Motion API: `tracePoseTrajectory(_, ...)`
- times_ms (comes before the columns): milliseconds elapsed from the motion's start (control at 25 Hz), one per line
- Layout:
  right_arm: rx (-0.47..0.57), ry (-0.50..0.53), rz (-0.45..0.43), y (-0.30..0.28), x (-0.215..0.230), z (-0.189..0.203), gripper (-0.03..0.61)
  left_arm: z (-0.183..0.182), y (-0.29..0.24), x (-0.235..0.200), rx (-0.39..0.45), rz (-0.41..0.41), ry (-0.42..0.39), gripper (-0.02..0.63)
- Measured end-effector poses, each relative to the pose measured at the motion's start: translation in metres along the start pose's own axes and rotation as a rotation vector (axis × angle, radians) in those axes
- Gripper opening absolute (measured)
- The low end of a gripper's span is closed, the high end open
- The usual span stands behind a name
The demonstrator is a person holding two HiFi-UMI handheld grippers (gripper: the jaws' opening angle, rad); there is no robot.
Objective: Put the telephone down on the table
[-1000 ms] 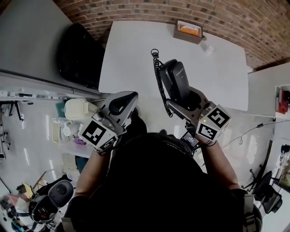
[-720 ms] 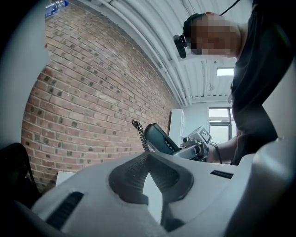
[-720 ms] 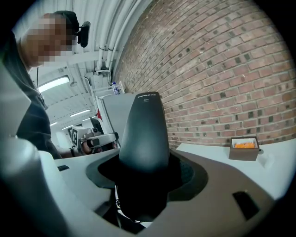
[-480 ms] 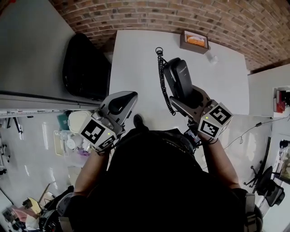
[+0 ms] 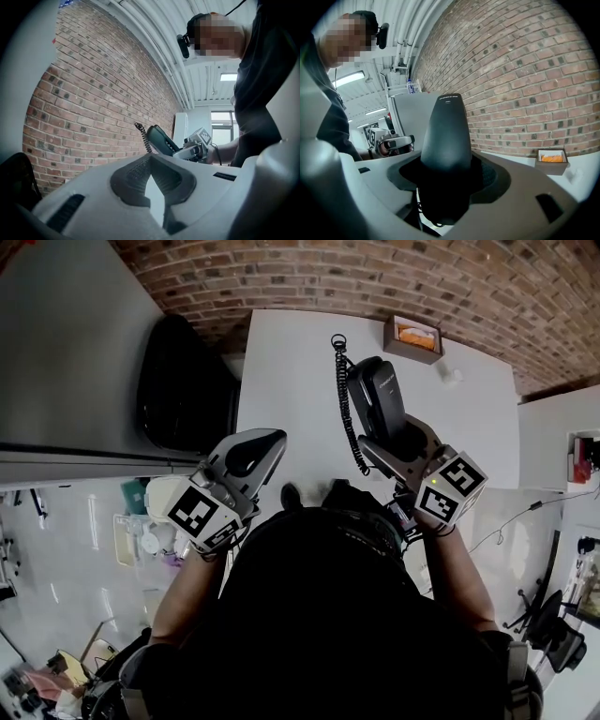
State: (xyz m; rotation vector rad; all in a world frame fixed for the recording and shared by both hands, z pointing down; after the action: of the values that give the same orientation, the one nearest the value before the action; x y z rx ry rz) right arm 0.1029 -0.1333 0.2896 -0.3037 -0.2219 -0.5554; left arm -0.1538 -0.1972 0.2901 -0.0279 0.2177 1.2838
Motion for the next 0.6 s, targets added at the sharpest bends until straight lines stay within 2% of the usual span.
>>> tracePoseTrajectory(360, -0.032, -0.022, -0.07, -0.012, 0.044, -0.004, 0.276, 0.009, -0.029, -0.004, -0.006, -0.062, 0.031, 0.008)
tracePoseTrajectory(600, -0.064, -0.007, -0.122, -0.018, 0.078, -0.007, 0.276, 0.017, -0.047, -0.007, -0.041, -0.188, 0.05, 0.008)
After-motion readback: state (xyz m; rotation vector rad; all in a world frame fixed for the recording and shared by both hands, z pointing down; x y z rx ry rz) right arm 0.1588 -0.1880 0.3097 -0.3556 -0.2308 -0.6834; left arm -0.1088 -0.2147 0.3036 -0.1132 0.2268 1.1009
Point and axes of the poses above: the fingertips, and each gripper's own axes: y backward along the fingers, x to its right, z out of its underside, the point moved 8 cm from there along y, backward along the fingers, and after that the axes turned 5 degrees about x, right-handed, at the moved point
